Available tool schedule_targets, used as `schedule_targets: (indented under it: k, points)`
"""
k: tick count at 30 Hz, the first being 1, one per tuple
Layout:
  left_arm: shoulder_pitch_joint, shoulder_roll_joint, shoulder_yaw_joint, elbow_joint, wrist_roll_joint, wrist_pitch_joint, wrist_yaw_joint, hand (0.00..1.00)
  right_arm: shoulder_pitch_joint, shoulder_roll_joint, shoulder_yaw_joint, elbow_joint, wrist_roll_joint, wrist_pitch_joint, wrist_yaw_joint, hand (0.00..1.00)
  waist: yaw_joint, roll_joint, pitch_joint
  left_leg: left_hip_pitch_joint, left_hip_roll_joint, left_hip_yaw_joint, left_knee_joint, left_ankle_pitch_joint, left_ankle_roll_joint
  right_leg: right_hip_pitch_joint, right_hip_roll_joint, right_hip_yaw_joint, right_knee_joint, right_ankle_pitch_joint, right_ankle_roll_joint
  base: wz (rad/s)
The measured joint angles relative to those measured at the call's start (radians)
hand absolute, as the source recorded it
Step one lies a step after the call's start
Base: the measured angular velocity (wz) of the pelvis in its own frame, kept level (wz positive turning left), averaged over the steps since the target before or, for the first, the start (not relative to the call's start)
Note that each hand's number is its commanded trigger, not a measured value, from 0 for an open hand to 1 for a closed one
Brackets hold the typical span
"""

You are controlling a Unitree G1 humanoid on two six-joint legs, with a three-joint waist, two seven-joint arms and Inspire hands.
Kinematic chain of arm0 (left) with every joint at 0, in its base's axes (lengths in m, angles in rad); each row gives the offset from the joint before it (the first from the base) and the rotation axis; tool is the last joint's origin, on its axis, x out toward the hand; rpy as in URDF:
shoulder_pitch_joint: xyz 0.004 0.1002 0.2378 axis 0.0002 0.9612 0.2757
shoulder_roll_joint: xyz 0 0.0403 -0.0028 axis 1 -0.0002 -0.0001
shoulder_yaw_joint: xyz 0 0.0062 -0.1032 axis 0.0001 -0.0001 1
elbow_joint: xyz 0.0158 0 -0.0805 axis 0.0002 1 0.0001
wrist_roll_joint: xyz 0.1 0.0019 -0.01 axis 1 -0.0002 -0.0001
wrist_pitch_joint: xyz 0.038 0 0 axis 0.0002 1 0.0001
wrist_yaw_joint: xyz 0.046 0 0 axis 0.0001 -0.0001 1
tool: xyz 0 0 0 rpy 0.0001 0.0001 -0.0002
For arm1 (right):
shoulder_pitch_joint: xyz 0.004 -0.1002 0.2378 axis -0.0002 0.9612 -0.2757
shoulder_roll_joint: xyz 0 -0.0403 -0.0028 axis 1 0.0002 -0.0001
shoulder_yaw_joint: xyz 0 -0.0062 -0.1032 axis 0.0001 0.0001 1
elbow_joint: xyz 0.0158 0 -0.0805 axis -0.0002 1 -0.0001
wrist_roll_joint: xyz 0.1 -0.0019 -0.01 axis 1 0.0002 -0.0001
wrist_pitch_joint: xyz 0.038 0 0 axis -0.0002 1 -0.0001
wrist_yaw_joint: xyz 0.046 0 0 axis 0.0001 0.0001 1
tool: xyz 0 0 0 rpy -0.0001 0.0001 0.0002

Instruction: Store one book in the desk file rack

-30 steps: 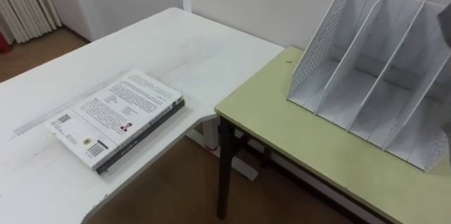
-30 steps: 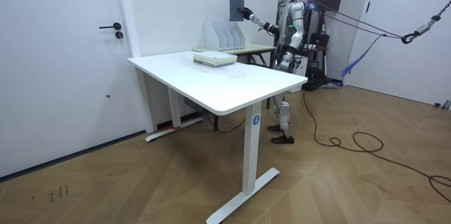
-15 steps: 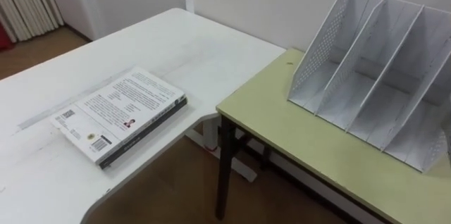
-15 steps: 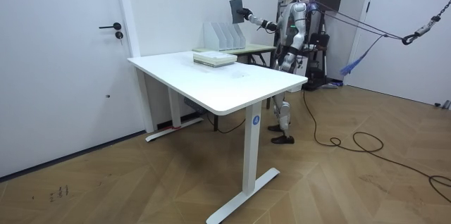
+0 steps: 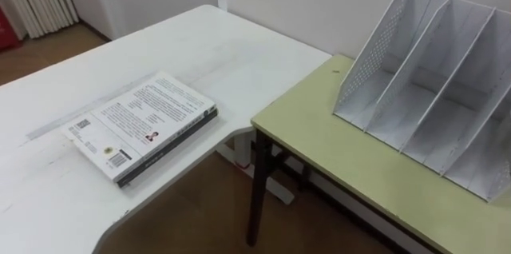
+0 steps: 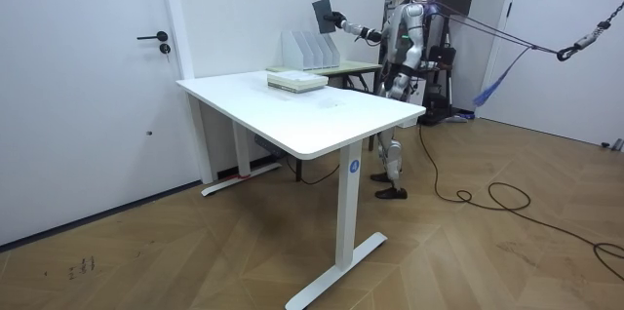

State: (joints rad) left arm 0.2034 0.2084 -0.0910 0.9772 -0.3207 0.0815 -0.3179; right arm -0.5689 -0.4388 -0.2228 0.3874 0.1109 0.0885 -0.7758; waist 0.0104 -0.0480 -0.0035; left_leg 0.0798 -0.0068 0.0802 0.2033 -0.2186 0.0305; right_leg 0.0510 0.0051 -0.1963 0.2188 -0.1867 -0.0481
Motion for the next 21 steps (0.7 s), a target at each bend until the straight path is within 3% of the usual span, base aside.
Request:
schedule_targets:
  k: [6,11,21]
  points:
    - [0.002,0.001,0.013,0.001,0.001,0.000,-0.011,0.00,-0.024,-0.034,0.006,0.000,-0.003,0.000,-0.005,1.00,0.005,-0.006,-0.0011,-0.001,-0.002,0.000,0.000,0.001,0.001,-0.001,-0.001,0.001,0.001,-0.001,0.001,0.00]
    - [0.002,0.001,0.014,0.001,0.001,-0.002,-0.012,0.00,-0.084,-0.040,0.008,0.000,-0.032,-0.002,-0.007,1.00,0.005,-0.006,-0.0015,-0.001,-0.001,-0.001,0.000,0.001,0.001,-0.001,-0.001,-0.001,0.000,-0.001,0.001,0.00]
    - [0.001,0.003,0.014,0.000,0.001,-0.003,-0.011,0.00,-0.091,-0.050,0.008,0.001,-0.041,-0.002,-0.007,1.00,0.020,-0.008,-0.0027,-0.001,-0.002,-0.002,0.003,0.001,0.001,0.002,-0.002,-0.007,0.001,-0.001,0.001,0.00]
